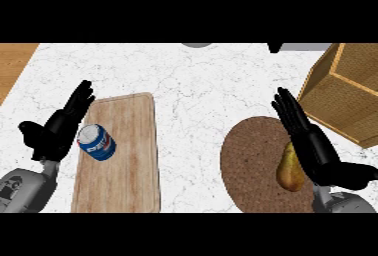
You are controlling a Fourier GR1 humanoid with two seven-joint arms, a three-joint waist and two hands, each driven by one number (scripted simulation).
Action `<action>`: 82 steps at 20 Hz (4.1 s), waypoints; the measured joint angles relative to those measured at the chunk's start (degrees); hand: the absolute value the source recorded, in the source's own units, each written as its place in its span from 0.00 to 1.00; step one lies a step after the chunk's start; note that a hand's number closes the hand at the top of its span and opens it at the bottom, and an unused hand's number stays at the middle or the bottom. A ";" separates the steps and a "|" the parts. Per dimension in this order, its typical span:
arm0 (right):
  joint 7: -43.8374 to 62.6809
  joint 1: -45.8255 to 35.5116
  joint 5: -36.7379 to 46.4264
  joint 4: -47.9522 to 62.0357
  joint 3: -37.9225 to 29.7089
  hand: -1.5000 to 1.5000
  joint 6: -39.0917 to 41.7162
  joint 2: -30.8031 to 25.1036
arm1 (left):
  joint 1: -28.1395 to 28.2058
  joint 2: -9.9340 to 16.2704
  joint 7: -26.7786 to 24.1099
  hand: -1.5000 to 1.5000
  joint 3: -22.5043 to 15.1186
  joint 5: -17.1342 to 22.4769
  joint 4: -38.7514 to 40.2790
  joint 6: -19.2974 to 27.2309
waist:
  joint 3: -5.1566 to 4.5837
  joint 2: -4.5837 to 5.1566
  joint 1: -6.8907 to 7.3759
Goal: Pick the pear from the placemat and place it in the basket
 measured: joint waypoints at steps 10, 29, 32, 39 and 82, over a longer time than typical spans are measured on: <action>-4.05 6.57 15.89 0.71 -13.00 0.00 -19.98 -5.85 | 2.08 -0.08 3.62 0.50 3.98 -0.71 -1.01 7.45 | 0.40 0.12 -0.04; 39.41 14.15 55.74 0.35 -11.36 0.00 -20.64 -5.81 | 1.87 -0.36 7.07 0.50 4.26 -1.71 -2.70 9.62 | -0.41 0.26 0.15; 48.64 14.72 55.87 -6.14 -8.87 0.00 -10.99 -6.92 | 2.51 -0.36 7.17 0.50 4.29 -1.90 -3.15 9.90 | -0.30 0.04 0.29; 67.04 12.94 56.08 -26.41 -4.54 0.00 5.98 -6.68 | 2.52 -0.97 8.06 0.50 4.59 -2.21 -3.88 9.75 | 0.10 0.11 0.40; 50.75 14.70 75.67 -7.38 -4.20 0.00 -9.04 13.37 | 2.82 -11.96 13.18 0.50 18.19 -16.23 -6.00 -1.81 | 0.46 0.45 0.81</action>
